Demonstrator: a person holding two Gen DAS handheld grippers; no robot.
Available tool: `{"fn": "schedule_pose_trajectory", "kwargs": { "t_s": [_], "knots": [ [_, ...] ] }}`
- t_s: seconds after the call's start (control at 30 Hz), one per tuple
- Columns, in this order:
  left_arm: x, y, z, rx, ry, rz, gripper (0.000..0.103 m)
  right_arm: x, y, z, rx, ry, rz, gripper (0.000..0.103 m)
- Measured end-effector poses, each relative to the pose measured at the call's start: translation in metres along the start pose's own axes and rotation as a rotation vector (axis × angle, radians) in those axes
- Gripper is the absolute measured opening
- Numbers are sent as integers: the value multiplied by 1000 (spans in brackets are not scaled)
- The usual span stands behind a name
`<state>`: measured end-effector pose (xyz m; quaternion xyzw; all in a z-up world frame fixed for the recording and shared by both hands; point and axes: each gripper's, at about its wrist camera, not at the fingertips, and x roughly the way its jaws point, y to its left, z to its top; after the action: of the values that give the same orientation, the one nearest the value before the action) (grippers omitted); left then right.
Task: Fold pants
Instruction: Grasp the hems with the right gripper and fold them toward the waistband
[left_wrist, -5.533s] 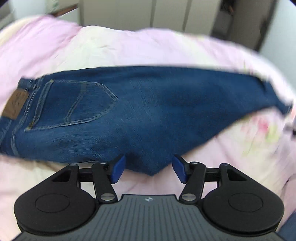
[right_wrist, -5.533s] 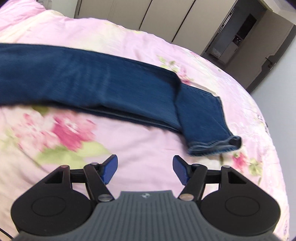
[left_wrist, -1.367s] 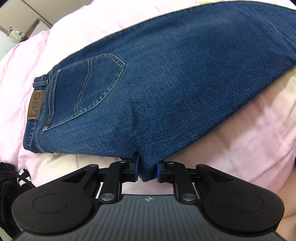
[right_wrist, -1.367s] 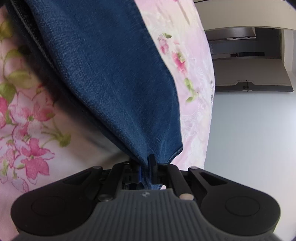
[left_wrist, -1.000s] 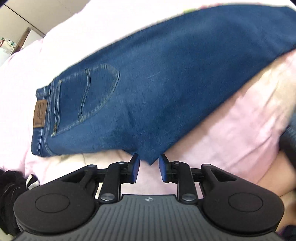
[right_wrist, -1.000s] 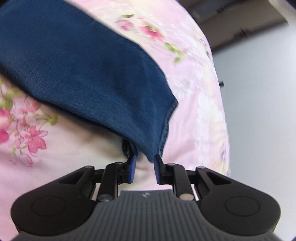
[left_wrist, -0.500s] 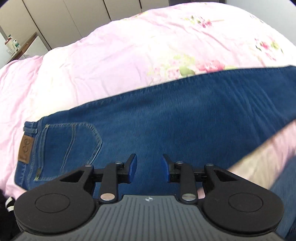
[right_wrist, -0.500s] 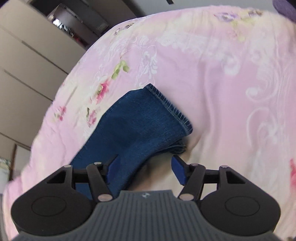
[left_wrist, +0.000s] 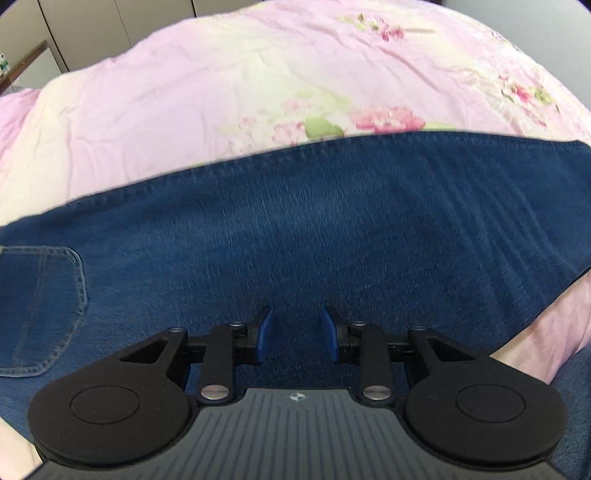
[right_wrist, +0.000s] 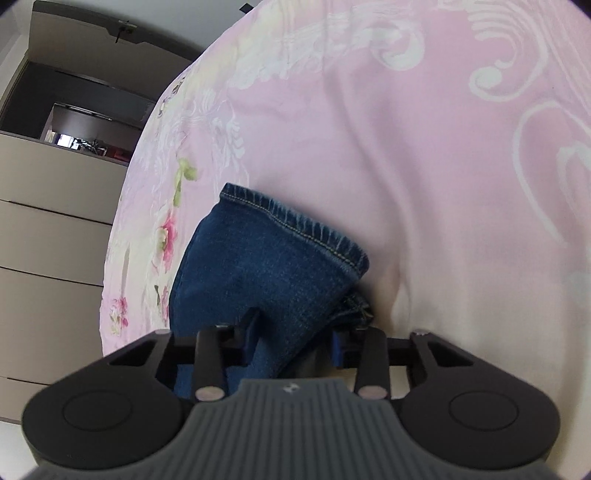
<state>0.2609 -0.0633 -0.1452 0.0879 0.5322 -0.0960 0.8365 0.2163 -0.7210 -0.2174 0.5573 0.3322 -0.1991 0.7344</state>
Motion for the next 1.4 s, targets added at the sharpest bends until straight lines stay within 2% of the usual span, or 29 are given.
{"fn": "schedule_pose_trajectory", "kwargs": {
  "t_s": [0.03,0.13,0.27,0.37,0.53,0.63,0.77,0.93,1.03,1.13,1.2,1.27,1.33,1.4],
  "knots": [
    [4,1,-2,-5,1,-6,37,-1,6,0,-24,-6,-9,15],
    [13,3,-4,-9,10,-17,37,-10,36,-3,-175,-41,-37,7],
    [10,-1,-3,28,4,-5,37,-34,94,-18,-366,-82,-19,4],
    [-6,1,-8,29,-41,-7,37,-50,152,-45,-533,-83,17,4],
    [-42,23,-20,-37,-103,-40,37,-60,248,-126,-843,-62,64,4],
    [-60,45,-28,-110,-125,-49,37,-51,288,-186,-959,12,106,4],
    [-77,72,-44,-172,-140,-46,37,-29,322,-278,-1135,111,130,3],
    [-79,94,-66,-238,-139,-60,37,-6,322,-396,-1369,235,128,3],
    [-80,105,-78,-270,-127,-82,37,5,297,-455,-1525,288,89,4],
    [-73,110,-85,-283,-118,-99,37,13,268,-502,-1699,287,43,6],
    [-73,112,-89,-286,-119,-108,37,17,251,-520,-1768,291,21,9],
    [-73,115,-91,-297,-127,-117,37,19,239,-526,-1787,283,20,17],
    [-72,118,-92,-315,-131,-127,37,18,232,-524,-1763,294,50,26],
    [-70,121,-92,-334,-129,-137,37,11,227,-520,-1731,325,117,33]
  ]
}}
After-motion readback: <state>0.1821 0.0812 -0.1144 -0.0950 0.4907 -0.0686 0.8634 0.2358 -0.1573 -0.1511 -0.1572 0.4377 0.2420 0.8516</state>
